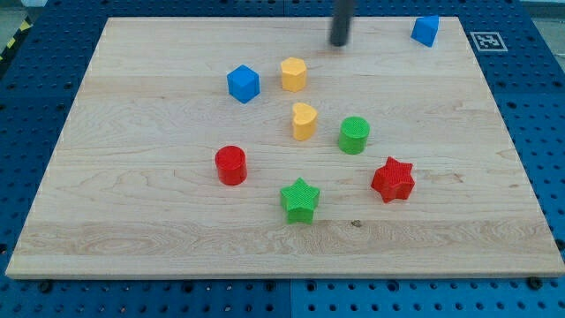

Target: Push the blue cube towards yellow heart

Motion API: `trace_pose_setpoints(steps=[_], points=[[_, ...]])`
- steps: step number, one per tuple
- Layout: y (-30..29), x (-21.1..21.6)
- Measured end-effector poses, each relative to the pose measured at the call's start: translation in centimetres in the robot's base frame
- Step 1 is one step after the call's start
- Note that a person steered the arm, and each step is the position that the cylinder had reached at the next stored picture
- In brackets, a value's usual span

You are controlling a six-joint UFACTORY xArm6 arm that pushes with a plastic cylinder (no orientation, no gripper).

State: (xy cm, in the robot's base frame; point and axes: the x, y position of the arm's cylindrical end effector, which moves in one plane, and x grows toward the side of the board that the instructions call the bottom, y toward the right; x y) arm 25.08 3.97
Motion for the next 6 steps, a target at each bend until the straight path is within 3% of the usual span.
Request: trace_pose_setpoints(steps=[1,2,4,6], points=[[-10.0,0.4],[-13.6,4.4],[-13.5,7.0],[-8.0,11.7]])
